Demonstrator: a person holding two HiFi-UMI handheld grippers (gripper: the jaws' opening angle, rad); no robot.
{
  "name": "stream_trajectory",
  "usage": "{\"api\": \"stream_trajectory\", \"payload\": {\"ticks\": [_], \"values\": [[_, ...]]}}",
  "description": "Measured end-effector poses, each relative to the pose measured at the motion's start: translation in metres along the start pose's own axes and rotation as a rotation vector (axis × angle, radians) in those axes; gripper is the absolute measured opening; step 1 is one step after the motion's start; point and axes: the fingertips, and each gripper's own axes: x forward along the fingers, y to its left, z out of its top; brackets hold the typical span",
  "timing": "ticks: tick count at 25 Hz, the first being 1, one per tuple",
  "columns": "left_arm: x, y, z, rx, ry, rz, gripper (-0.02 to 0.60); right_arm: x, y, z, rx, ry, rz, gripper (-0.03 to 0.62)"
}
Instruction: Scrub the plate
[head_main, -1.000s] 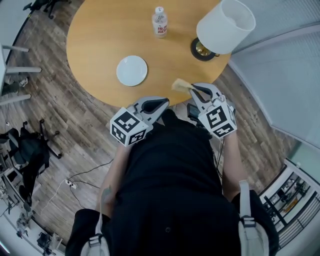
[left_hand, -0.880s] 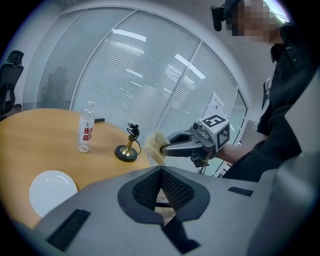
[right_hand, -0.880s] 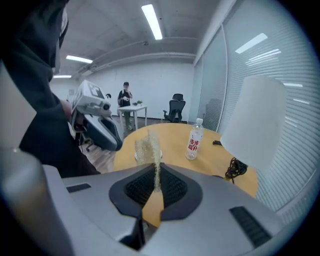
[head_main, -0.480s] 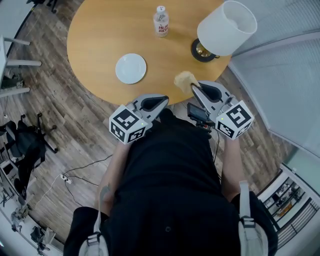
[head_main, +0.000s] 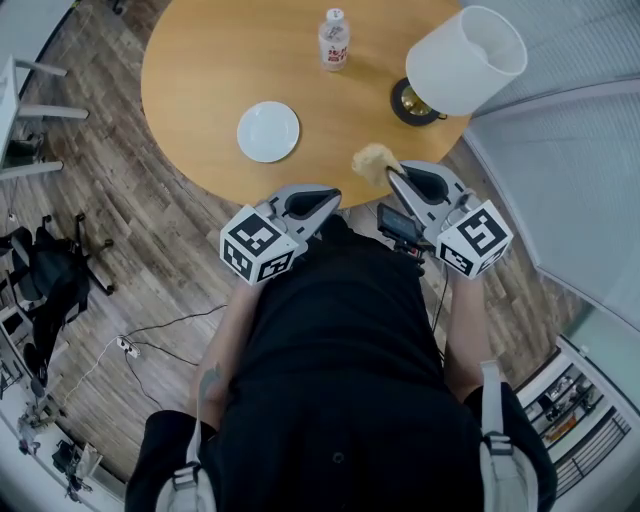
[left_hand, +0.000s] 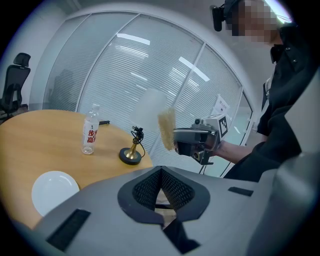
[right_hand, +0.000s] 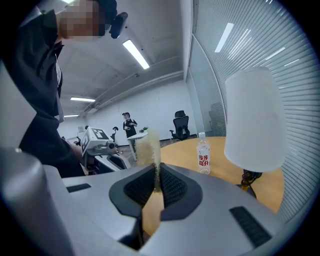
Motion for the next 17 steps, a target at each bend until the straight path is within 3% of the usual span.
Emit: {"api": "stream_trajectory", "payload": {"ticks": [17], "values": [[-0.016,0.001,0.001,-0.005,0.001,0.016,0.008,0.008,0.004,0.009,0.014,-0.013,0.015,0.028]]}}
